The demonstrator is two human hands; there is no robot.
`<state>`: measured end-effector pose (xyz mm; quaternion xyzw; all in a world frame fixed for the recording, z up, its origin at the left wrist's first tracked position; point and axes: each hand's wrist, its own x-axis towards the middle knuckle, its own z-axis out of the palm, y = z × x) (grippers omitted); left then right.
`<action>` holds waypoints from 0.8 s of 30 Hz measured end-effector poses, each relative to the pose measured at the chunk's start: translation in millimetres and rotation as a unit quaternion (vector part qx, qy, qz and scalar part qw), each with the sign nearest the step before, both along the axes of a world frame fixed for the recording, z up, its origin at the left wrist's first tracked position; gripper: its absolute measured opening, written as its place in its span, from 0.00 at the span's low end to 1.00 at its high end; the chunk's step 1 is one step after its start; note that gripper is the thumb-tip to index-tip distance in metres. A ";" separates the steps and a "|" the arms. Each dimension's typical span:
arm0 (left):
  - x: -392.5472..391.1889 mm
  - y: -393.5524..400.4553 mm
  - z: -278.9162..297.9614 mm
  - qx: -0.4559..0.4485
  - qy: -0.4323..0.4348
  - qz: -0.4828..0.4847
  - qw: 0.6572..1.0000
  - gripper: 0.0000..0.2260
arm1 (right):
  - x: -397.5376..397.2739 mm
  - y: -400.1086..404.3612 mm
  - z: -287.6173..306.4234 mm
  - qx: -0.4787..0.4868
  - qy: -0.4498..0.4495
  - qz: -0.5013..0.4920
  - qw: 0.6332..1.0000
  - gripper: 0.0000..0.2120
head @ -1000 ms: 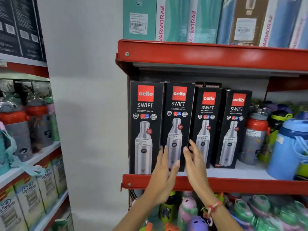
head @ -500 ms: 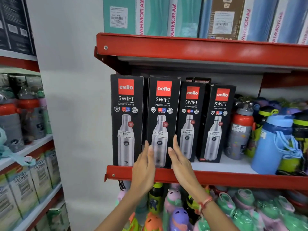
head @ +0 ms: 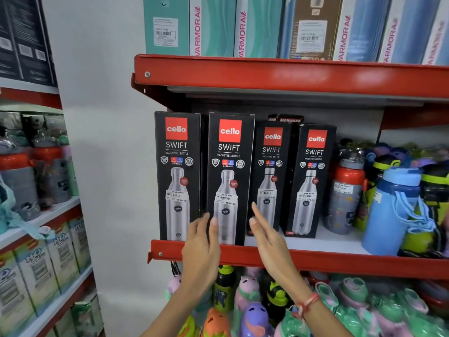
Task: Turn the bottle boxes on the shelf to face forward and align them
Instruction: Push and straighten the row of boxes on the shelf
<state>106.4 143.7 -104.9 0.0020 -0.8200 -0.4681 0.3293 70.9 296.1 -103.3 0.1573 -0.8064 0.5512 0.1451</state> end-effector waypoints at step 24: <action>-26.9 102.8 -6.0 0.046 -0.157 -0.130 0.978 0.42 | -16.1 78.4 -7.7 0.014 -0.071 0.009 0.997 0.26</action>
